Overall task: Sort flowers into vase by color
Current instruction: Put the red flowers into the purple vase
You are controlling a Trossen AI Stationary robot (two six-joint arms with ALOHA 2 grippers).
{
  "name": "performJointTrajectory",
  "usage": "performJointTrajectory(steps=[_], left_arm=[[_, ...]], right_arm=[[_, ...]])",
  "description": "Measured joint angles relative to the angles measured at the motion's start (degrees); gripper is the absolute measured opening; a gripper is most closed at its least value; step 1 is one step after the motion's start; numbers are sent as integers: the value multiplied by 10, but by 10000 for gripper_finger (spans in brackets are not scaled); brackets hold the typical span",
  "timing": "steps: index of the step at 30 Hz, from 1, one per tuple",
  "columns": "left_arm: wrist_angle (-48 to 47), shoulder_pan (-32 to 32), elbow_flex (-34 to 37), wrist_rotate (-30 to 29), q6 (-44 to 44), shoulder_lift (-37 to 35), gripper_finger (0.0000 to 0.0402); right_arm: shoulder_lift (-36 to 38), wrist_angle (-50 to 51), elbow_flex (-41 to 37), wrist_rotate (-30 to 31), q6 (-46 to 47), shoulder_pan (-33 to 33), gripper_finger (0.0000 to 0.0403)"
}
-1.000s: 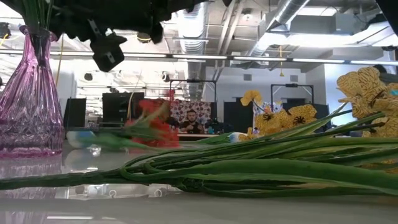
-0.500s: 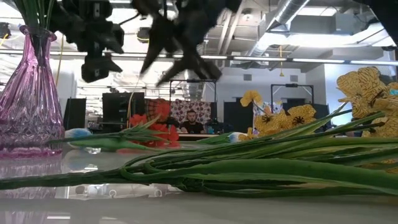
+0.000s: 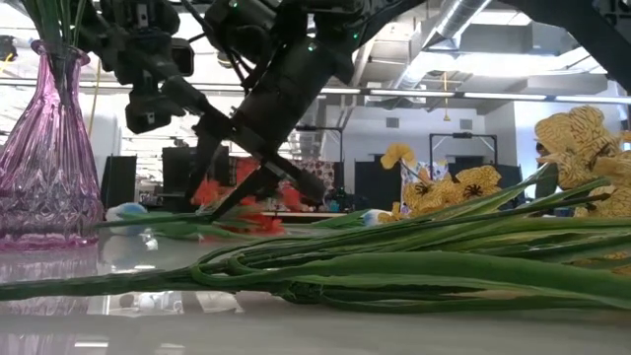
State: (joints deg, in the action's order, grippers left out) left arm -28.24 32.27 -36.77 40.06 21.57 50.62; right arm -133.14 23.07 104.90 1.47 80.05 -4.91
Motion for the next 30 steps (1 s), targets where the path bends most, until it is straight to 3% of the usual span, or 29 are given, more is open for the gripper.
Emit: performJointTrajectory(steps=[6,13,21,27,30], left_arm=[[-26,0,0,0,-26,0,183],[-34,0,0,0,-34,0,183],[-43,0,0,-2,-34,0,183],[-43,0,0,-2,-27,-8,183],[-30,0,0,26,-12,-22,183]], right_arm=[[-3,3,0,40,7,2,149],[-3,4,0,57,-19,6,21],[27,12,0,73,-61,16,16],[96,32,0,150,-122,23,16],[132,53,0,190,-153,29,16]])
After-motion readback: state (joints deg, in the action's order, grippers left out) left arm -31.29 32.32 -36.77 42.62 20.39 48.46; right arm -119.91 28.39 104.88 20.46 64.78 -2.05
